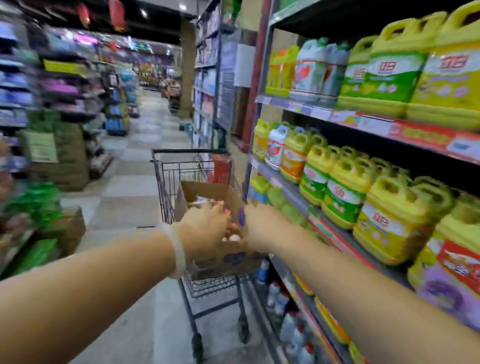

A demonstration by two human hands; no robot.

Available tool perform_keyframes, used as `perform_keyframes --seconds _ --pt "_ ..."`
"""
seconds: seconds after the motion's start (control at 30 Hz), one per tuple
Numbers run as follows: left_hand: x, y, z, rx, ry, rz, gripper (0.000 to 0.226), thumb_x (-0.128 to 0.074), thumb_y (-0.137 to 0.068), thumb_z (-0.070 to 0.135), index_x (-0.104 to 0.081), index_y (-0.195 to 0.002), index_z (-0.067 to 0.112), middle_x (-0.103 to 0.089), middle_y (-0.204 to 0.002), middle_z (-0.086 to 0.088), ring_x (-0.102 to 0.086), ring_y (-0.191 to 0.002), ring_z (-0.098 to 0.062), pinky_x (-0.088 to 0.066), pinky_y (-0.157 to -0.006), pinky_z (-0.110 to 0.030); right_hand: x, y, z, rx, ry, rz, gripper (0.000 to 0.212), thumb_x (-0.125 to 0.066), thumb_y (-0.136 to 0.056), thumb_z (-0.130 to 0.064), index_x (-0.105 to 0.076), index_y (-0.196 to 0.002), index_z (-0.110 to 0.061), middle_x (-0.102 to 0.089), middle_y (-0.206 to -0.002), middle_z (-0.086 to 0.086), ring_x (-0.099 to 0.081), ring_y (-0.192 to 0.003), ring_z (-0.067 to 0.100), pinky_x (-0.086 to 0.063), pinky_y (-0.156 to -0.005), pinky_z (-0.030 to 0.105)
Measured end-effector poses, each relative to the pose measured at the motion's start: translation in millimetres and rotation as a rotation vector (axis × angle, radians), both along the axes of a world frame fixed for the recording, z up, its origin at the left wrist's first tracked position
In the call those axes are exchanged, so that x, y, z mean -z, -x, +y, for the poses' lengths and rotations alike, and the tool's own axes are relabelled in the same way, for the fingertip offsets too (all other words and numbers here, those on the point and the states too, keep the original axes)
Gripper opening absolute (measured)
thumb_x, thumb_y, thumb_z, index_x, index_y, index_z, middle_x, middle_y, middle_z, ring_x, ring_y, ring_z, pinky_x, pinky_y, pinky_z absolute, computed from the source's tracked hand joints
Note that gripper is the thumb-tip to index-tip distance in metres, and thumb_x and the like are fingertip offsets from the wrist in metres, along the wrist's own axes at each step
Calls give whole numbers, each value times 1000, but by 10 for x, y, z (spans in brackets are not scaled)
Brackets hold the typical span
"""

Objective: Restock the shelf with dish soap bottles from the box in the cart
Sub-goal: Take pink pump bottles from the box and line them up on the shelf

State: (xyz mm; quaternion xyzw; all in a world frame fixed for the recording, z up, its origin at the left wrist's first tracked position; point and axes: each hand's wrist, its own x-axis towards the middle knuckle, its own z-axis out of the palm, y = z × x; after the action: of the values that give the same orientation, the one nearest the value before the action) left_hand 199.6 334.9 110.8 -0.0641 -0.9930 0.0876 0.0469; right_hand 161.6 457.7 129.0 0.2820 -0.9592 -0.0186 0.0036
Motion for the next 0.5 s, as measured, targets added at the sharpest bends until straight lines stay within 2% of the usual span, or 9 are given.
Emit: perform_keyframes --seconds 0.1,0.2,0.3,0.5 --pt "180 127 -666 -91 0 -43 50 -56 -88 41 -44 -131 18 -48 -133 -7 -49 -120 -29 -46 -93 -40 226 243 -608 8 -6 -79 46 -56 -90 -25 -43 -130 -6 -46 -134 15 -46 -123 34 -43 -94 40" --pt "379 307 -1215 -137 32 -123 44 -57 -87 28 -44 -128 15 -50 -127 -8 -51 -116 -29 -47 -87 -40 502 489 -1053 41 -28 -156 53 -60 -89 -26 -40 -135 -10 -46 -135 12 -46 -123 34 -44 -92 42" --pt "551 568 -1578 -132 22 -155 44 -57 -88 26 -44 -128 16 -50 -126 -6 -51 -114 -26 -47 -83 -35 731 715 -1336 54 -41 -207 56 -61 -89 -28 -37 -135 -8 -42 -137 13 -42 -126 35 -42 -94 44" --pt "868 1356 -1933 -93 2 -217 50 -63 -86 27 -44 -129 12 -50 -125 -9 -51 -114 -28 -47 -88 -38 1049 1408 -1630 102 -66 -250 61 -62 -87 -37 -36 -134 -8 -42 -138 15 -43 -126 36 -40 -97 43"
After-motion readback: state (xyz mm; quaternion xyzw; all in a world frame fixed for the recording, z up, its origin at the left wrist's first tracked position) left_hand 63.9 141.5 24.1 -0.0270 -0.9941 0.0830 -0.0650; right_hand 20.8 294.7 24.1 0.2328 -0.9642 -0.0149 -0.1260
